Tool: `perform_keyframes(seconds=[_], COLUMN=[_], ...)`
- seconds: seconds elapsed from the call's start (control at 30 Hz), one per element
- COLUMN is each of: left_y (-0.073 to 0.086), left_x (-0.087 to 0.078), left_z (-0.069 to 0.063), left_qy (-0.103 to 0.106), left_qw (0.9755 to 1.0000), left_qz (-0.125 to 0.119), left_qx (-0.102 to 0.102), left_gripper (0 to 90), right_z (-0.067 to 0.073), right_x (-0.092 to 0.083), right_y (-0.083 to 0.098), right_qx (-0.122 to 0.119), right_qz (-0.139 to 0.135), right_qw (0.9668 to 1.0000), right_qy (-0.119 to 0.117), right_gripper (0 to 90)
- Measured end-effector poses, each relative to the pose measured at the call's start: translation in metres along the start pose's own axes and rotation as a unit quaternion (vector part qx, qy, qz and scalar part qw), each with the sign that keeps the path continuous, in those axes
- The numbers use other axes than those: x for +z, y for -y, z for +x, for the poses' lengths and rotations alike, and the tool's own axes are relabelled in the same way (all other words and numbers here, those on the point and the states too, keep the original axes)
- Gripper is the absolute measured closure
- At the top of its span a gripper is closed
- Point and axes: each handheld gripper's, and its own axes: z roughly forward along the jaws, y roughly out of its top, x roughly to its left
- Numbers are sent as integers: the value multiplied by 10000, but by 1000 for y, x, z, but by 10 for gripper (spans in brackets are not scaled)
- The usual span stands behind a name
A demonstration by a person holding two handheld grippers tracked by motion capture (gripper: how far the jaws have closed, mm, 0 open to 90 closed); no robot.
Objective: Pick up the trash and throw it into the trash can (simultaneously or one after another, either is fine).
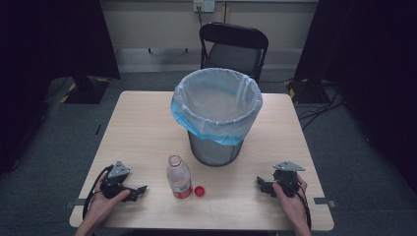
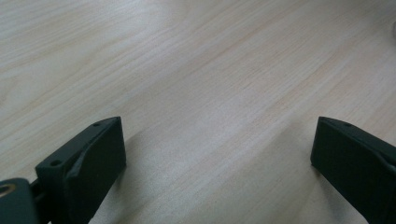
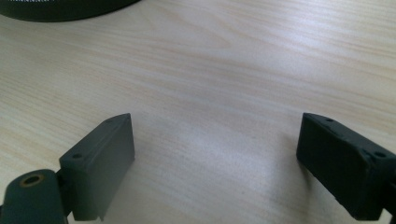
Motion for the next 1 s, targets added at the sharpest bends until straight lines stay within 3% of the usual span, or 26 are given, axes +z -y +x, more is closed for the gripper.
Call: perform_keyframes(seconds=[0.23, 0.33, 0.4, 0.6, 0.83, 1.0], left_y=[-1, -1, -2, -9, -15, -18], left_x=[-1, -4, -5, -11, -14, -18], left_z=[1, 2, 0, -8, -16, -21], left_qy=[19, 95, 97, 201, 656, 759], left_qw=[10000, 9998, 9997, 9986, 9958, 9948], left_qz=[-13, -142, -190, -468, -588, -664], left_qx=[-44, -90, -110, -147, -237, -174], left_gripper=[51, 192, 156, 165, 166, 174], right_z=[1, 1, 1, 1, 1, 1], right_x=[-2, -2, -2, -2, -2, -2], right_y=[2, 2, 2, 2, 2, 2], right_qx=[-52, -51, -41, -41, -43, -42], right_qz=[-5, -10, -8, -8, -8, -8], right_qw=[10000, 10000, 10000, 10000, 10000, 10000], right_qy=[-47, -46, -33, -32, -32, -32], right_gripper=[108, 109, 109, 108, 108, 108])
